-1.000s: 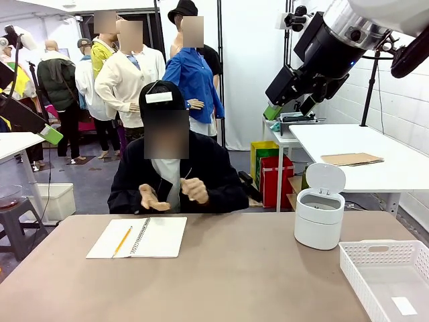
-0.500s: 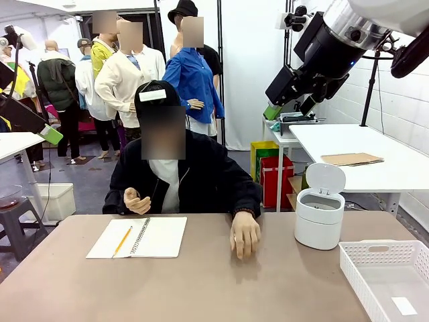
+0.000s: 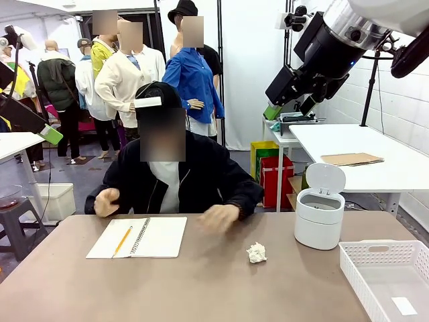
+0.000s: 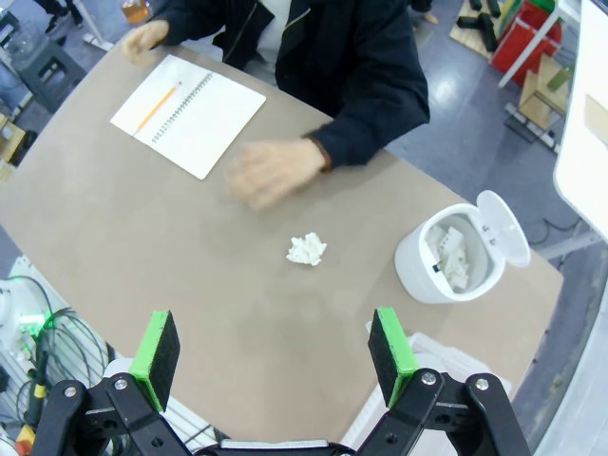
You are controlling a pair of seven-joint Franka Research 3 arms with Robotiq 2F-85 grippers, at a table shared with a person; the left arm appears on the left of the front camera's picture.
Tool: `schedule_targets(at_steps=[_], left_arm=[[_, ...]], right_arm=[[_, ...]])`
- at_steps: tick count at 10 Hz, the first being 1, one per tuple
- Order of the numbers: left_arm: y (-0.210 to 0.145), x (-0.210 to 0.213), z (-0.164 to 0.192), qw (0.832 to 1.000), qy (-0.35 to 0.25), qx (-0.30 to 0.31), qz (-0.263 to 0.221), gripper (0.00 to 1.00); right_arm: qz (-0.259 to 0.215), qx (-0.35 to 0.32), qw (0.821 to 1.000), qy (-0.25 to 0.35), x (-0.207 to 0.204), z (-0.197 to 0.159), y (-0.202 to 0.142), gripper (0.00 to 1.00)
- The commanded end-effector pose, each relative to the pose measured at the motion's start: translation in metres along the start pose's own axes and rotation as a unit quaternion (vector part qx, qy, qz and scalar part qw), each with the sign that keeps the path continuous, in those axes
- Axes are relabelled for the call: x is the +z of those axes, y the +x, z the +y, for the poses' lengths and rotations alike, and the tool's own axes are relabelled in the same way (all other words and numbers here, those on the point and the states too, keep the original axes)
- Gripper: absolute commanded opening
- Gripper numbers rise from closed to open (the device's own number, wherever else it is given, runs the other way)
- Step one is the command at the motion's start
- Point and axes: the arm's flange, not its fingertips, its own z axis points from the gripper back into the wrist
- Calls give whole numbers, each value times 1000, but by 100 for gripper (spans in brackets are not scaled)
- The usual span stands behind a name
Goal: Sort the paper based on its condition.
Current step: If a person hands you a paper, place it in the Organizing basket , and if it's crumpled, put it in the Trash can.
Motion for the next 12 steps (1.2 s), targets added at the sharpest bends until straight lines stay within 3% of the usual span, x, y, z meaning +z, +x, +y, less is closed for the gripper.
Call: schedule_targets(at_steps=[1, 12], left_arm=[[0, 1, 0, 1000, 1, 0, 1, 100], [0, 1, 0, 1000, 1, 0, 1, 100]], right_arm=[[0, 0, 1000, 0, 0, 0, 0, 100], [0, 0, 1000, 0, 0, 0, 0, 100]])
